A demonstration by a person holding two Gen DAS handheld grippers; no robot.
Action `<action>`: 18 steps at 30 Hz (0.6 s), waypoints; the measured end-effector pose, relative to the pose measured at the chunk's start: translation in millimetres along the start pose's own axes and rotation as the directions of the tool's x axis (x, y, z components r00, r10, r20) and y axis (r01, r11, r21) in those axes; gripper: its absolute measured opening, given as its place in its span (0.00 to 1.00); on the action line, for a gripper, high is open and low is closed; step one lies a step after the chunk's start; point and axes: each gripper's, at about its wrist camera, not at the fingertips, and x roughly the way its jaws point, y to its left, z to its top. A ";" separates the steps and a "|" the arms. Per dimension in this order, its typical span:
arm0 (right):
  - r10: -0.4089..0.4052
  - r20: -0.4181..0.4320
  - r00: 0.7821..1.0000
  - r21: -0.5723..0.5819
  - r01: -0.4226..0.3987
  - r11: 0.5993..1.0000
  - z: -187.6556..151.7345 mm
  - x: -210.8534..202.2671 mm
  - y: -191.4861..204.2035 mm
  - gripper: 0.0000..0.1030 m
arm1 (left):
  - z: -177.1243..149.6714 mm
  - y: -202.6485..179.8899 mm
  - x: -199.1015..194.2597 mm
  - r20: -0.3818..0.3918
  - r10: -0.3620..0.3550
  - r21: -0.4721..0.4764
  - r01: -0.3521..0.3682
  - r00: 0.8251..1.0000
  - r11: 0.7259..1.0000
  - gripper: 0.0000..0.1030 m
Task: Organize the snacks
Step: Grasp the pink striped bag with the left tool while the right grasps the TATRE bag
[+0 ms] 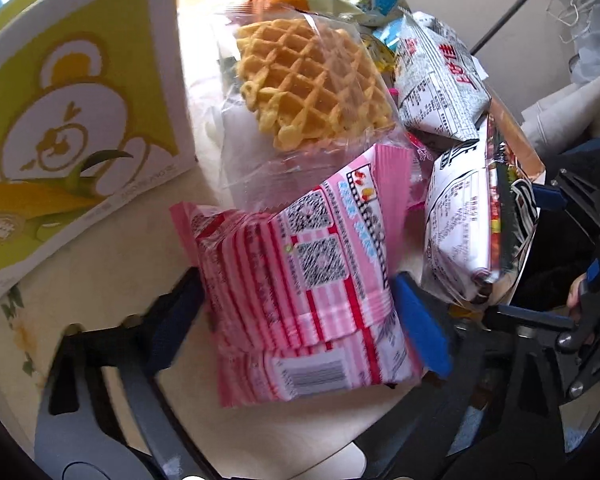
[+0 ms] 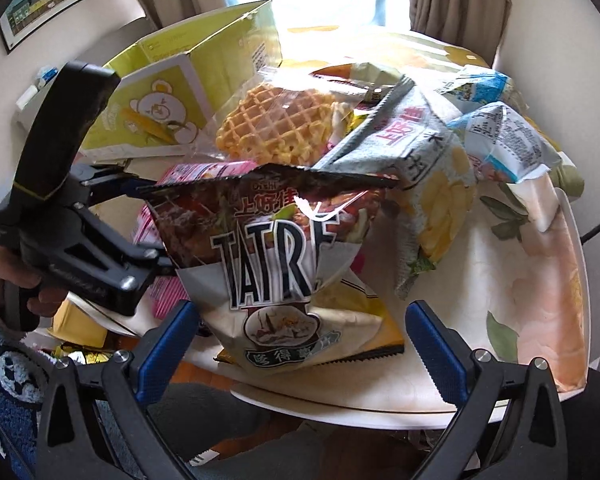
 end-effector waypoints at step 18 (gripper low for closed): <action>-0.041 -0.033 0.999 -0.046 0.040 0.998 8.0 21.0 14.7 0.99 | -11.9 11.5 -34.7 0.055 0.001 -0.081 0.003 0.998 0.997 0.66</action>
